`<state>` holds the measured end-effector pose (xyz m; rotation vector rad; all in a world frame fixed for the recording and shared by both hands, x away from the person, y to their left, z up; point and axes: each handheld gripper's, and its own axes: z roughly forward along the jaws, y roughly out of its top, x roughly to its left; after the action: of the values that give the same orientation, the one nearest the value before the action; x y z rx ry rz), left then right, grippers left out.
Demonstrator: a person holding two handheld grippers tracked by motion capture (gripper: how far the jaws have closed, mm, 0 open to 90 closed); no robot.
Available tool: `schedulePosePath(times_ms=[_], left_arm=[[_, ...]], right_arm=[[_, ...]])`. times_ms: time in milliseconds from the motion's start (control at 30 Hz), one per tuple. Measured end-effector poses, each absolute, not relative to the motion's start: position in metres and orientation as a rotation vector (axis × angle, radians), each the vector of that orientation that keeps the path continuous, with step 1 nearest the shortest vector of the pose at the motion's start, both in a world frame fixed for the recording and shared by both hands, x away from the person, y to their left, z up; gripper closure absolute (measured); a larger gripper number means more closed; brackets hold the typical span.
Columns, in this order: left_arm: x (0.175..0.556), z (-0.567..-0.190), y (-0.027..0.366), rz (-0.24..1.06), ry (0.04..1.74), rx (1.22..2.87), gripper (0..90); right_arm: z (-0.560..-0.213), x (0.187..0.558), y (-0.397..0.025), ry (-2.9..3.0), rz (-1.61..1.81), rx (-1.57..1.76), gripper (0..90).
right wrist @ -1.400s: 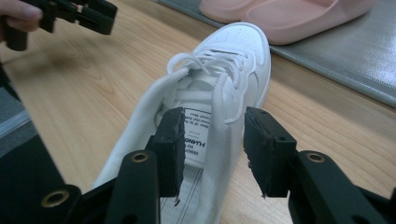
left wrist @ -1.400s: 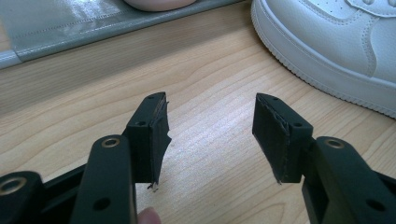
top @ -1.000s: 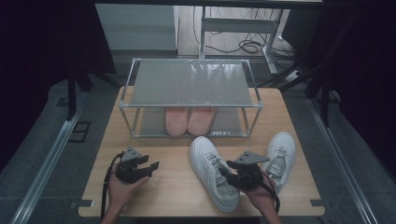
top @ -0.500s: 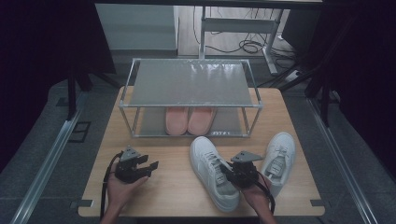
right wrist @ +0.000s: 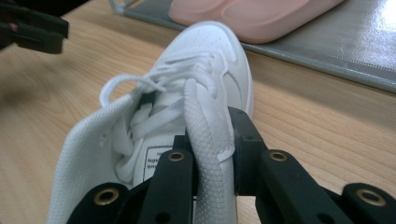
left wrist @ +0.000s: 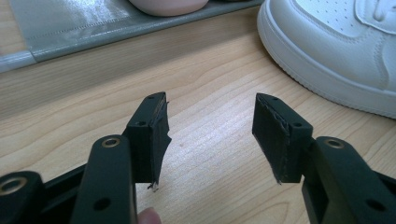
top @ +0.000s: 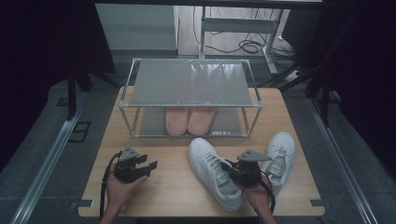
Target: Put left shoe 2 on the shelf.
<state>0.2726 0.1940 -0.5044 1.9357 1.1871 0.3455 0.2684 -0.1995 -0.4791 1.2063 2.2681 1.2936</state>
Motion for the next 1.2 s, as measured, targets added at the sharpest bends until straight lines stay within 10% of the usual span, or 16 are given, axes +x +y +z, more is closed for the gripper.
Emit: schedulePosePath(times_ms=[1200], left_arm=[[0.274, -0.504, 0.199, 0.341, 1.203, 1.923, 46.1]], right_arm=[[-0.431, 0.249, -0.213, 2.126, 1.511, 1.112, 81.2]])
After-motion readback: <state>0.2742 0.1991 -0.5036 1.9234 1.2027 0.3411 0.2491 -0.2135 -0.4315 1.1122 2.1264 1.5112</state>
